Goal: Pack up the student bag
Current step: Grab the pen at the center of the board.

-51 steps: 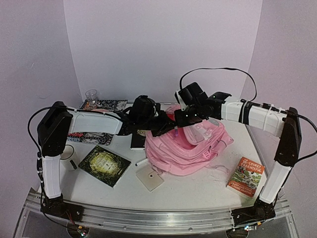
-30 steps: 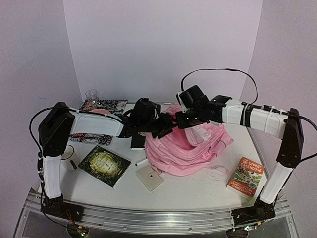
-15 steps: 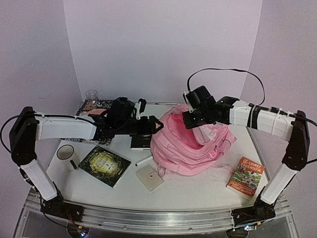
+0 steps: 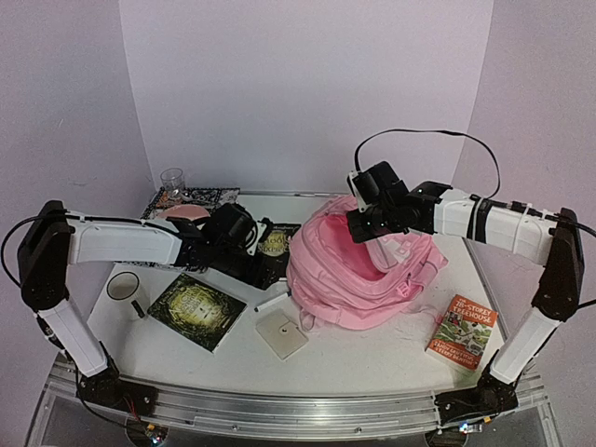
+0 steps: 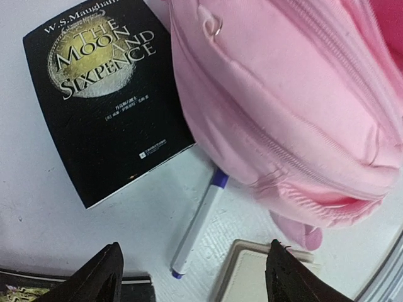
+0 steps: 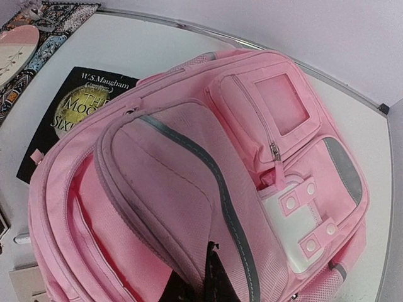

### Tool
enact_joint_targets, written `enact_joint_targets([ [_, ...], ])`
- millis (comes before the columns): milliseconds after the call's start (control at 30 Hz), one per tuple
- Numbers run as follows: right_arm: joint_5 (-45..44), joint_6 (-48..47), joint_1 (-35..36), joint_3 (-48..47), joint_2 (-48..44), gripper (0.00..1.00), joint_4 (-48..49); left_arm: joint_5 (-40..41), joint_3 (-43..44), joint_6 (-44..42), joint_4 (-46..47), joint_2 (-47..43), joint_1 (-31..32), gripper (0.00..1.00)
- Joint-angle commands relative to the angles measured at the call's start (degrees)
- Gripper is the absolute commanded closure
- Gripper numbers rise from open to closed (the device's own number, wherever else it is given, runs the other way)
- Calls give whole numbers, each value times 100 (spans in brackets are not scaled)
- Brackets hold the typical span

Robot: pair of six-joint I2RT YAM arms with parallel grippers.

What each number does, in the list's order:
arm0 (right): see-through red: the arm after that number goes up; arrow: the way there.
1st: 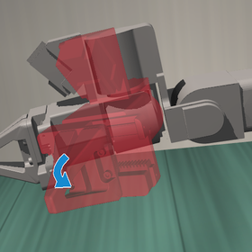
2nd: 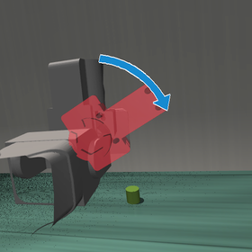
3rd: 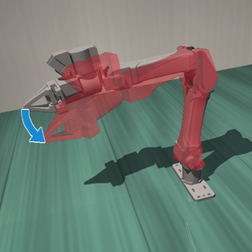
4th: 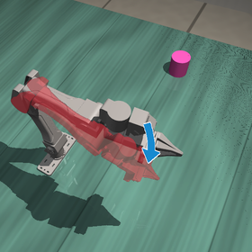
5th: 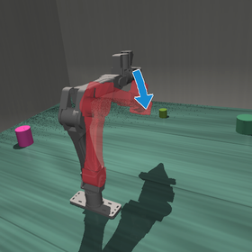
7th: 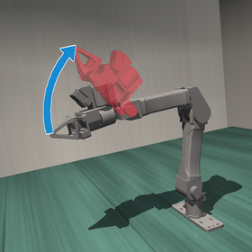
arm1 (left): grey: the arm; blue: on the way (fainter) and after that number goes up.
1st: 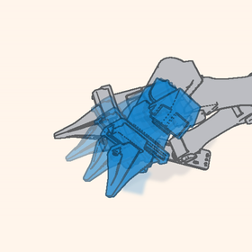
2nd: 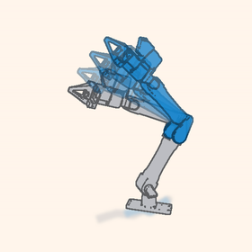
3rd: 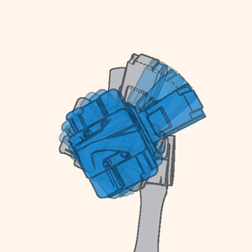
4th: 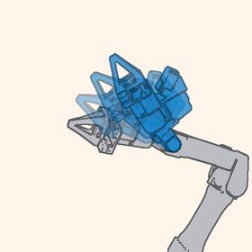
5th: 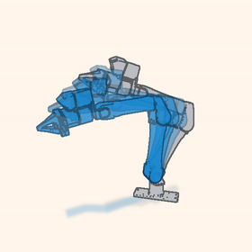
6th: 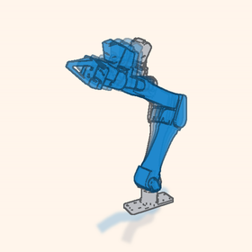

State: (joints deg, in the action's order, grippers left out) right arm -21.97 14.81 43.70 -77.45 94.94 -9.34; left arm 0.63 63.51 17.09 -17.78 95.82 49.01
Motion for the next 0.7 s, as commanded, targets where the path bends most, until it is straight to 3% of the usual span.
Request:
enact_joint_targets([
  [0, -212, 44, -36, -78, -385, 100, 322, 293, 154, -656, -552, 352, 61, 24],
  [333, -194, 116, -34, 0, -391, 100, 319, 262, 554, -1057, -632, 1061, 295, 33],
  [667, -191, 217, -33, 84, -481, 100, 319, 323, 1305, -1453, -936, 1839, 294, 55],
])
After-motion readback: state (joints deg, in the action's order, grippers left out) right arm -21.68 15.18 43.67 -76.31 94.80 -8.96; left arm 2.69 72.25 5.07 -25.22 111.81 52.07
